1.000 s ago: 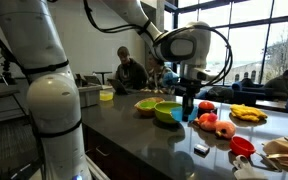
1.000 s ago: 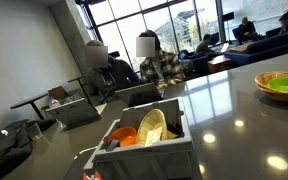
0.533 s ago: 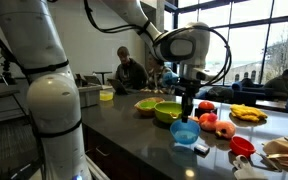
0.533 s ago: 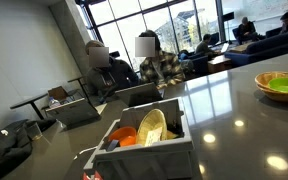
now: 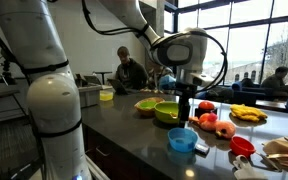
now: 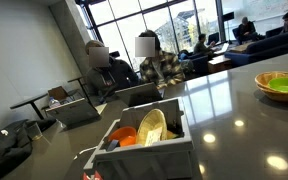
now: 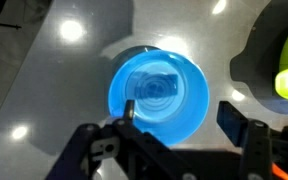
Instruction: Pour the content in the blue bowl into the green bowl on the right
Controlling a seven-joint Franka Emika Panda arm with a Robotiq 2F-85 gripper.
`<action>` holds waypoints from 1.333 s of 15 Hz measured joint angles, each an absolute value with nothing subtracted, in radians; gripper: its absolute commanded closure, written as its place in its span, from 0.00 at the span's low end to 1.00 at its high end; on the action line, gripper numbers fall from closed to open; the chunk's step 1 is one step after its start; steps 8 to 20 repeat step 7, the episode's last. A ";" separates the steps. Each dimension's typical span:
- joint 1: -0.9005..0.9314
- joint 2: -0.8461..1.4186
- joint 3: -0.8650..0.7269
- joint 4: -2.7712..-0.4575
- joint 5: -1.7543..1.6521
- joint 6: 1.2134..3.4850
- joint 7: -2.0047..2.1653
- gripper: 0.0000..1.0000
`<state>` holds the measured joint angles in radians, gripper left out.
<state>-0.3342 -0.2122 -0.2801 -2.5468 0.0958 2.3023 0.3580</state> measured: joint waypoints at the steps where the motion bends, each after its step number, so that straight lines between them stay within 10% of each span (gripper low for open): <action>1: -0.334 -0.212 -0.280 -2.558 0.099 2.312 0.356 0.04; 20: -0.334 -0.213 -0.280 -2.565 0.099 2.317 0.355 0.04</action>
